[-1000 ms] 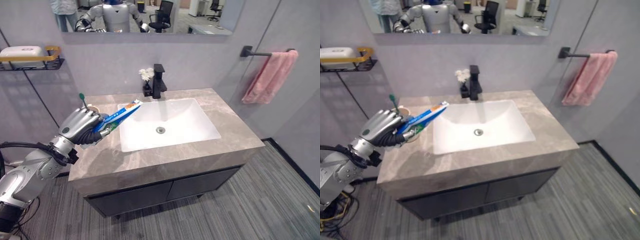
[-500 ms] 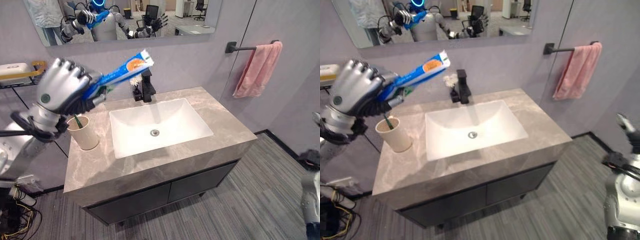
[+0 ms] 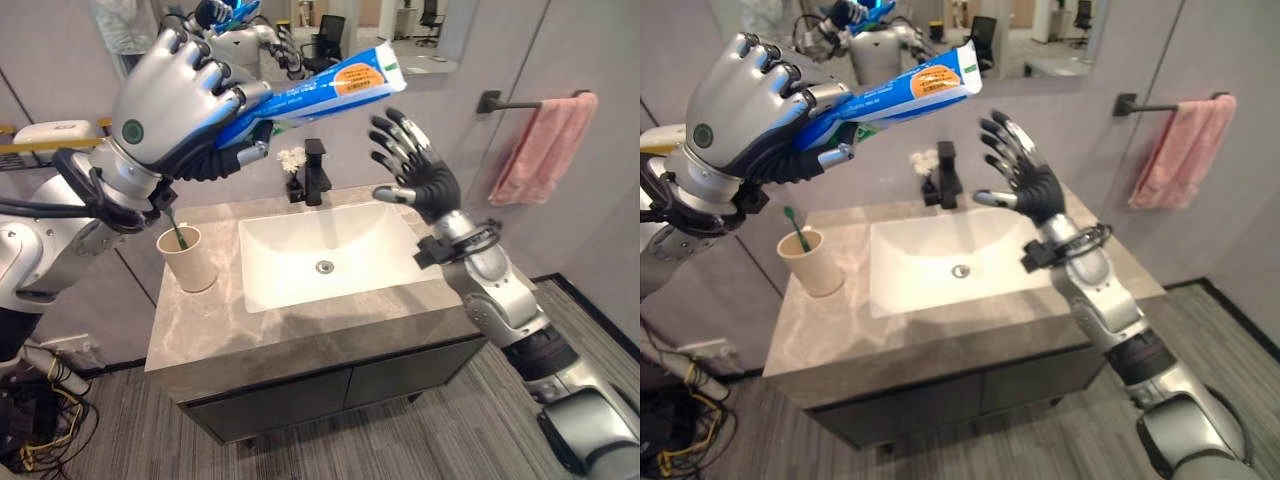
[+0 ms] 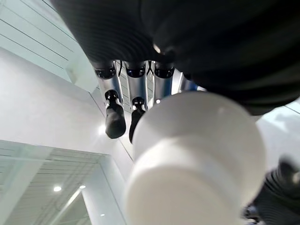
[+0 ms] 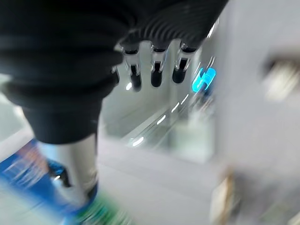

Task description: Put brush and paste in cup on sink, flatten towel.

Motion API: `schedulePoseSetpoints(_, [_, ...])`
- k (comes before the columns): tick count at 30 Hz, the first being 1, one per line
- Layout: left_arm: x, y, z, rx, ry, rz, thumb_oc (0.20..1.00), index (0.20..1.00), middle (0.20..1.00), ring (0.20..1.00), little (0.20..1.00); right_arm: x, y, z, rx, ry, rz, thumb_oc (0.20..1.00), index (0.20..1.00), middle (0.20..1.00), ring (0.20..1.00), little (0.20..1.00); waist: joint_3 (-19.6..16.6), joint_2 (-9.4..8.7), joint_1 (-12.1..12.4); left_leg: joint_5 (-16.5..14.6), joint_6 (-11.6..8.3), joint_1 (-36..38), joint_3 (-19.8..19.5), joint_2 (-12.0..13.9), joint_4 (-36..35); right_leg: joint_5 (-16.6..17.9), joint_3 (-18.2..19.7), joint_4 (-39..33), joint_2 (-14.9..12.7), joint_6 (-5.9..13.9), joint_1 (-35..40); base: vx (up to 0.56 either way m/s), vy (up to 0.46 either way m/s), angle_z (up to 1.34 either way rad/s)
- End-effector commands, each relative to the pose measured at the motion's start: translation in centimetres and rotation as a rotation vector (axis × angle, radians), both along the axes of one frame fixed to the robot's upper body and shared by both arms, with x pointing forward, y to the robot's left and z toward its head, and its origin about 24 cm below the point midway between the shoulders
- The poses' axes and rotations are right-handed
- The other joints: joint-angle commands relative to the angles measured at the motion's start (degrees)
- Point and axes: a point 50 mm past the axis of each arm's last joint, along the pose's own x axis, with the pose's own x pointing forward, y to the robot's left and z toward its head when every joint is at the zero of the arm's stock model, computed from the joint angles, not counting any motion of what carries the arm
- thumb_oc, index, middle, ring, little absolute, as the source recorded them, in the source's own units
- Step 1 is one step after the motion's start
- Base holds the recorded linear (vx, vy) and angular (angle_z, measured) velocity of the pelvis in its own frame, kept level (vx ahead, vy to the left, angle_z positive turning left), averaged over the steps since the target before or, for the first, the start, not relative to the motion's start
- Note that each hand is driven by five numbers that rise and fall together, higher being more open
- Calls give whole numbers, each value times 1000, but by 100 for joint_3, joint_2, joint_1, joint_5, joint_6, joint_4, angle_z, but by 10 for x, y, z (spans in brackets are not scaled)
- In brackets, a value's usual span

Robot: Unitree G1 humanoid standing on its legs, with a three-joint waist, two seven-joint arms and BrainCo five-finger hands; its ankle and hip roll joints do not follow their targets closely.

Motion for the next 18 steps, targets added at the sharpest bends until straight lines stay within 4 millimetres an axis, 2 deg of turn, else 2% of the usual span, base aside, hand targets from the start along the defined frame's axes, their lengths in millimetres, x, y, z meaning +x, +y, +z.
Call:
schedulePoseSetpoints(1, [-7, 6, 23, -90, -95, -17, 200, 200, 200, 200, 200, -12, 17, 36, 106, -124, 145, 1000, 1000, 1000, 1000, 1000, -230, -297, 141, -3, -210, 57, -139, 169, 35, 513, -316, 0, -899, 614, -19, 32, 17, 13])
schedulePoseSetpoints(4, [-7, 4, 20, -97, -94, -30, 200, 200, 200, 200, 200, -18, 27, 38, 125, -120, 212, 1000, 1000, 1000, 1000, 1000, -221, -303, 166, -3, -202, 38, -203, 140, 35, 501, -386, 0, -935, 616, 45, 17, 8, 22])
schedulePoseSetpoints(6, [-7, 3, 17, -96, -97, -37, 200, 200, 200, 200, 200, -24, 32, 48, 173, -148, 250, 1000, 1000, 1000, 1000, 1000, -219, -313, 230, -5, -195, 13, -262, 107, 35, 495, -472, 0, -970, 616, 101, 21, 13, 20])
schedulePoseSetpoints(10, [-6, 6, 13, -95, -89, -24, 200, 200, 200, 200, 200, -26, 41, 47, 235, -105, 305, 1000, 1000, 1000, 1000, 1000, -207, -335, 290, -9, -182, -10, -362, 61, 35, 478, -587, 0, -1004, 605, 175, 15, 12, 14])
schedulePoseSetpoints(18, [-7, 4, -3, -108, -19, -49, 200, 200, 200, 200, 200, -32, 44, 51, 272, -116, 334, 1000, 1000, 1000, 1000, 1000, -192, -394, 373, -17, -154, -37, -444, 40, 35, 459, -695, 0, -1014, 593, 224, 15, 5, 8])
